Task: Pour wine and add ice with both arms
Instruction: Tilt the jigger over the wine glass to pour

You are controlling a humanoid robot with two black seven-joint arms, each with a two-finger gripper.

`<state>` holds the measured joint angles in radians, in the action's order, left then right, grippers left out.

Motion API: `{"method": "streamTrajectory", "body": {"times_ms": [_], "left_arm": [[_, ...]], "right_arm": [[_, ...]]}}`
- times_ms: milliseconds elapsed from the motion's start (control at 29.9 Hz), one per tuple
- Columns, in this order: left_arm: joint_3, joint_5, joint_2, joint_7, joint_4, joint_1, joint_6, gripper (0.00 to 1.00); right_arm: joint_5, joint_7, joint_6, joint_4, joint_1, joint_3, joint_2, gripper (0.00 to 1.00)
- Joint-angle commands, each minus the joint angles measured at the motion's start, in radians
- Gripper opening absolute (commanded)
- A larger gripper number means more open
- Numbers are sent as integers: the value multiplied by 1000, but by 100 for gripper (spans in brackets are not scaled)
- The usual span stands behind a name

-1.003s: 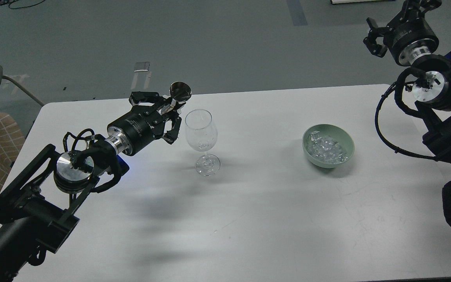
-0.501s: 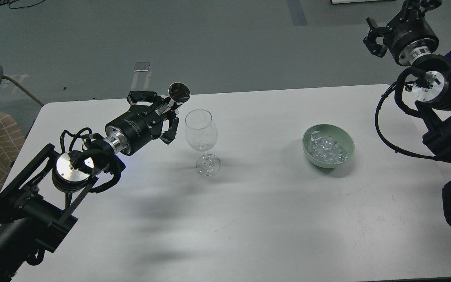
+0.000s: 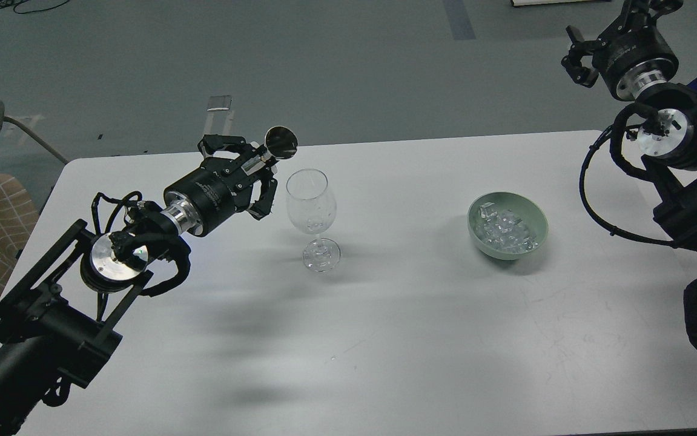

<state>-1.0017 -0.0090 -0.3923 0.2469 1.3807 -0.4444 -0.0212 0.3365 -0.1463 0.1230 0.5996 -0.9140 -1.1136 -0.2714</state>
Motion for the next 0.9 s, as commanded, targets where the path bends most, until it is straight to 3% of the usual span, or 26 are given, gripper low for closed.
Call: {"method": "streamTrajectory", "body": {"times_ms": [0,869], "left_arm": [[0,44,3,-1,0,0,1,0],[0,127,3,-6,1,-2,49,0]], "right_arm": [[1,1,1,0,0,0,0,100],[1,1,1,0,-2,0,-3,100]]}}
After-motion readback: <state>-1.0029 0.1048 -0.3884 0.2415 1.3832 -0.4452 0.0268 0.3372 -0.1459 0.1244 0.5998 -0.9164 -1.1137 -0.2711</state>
